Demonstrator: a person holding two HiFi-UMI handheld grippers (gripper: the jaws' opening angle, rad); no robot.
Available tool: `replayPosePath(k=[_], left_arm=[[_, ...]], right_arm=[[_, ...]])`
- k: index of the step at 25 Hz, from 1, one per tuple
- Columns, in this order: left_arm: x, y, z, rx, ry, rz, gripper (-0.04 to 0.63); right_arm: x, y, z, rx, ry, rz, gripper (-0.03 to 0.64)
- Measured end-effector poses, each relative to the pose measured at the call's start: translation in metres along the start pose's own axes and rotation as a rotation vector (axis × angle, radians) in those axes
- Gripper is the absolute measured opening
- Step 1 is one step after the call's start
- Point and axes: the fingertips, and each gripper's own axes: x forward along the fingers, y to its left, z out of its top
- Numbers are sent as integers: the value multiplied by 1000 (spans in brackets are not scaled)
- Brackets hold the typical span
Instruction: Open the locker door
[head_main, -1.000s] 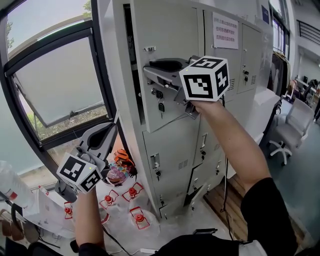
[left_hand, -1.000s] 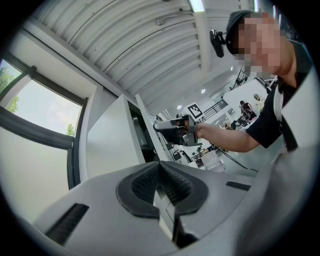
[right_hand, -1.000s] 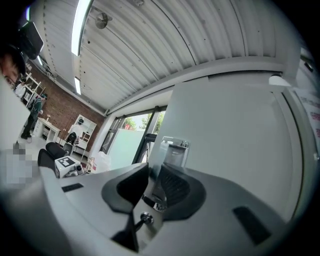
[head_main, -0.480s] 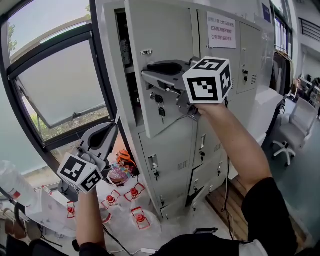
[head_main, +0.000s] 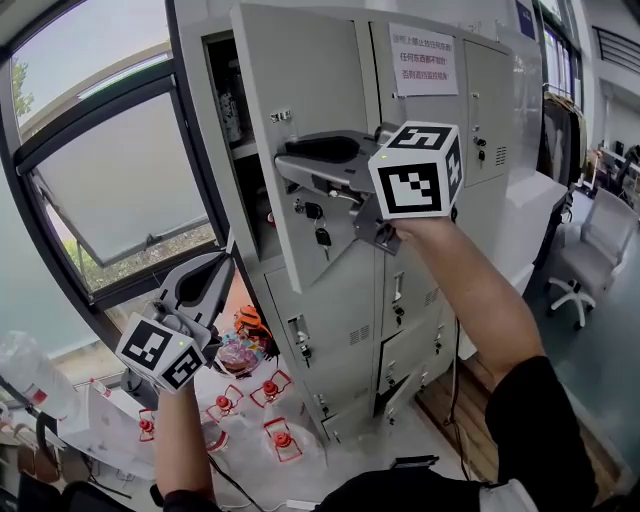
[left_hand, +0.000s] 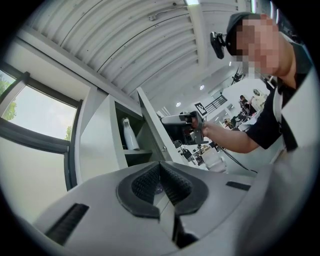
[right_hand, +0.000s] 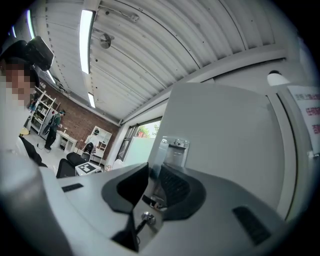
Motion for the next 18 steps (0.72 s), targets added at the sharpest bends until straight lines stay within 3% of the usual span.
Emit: replayPosePath(k=[18], left_arm=[[14, -25, 10, 4, 26, 52, 15]], right_arm=[[-52, 9, 10, 64, -72, 145, 89]])
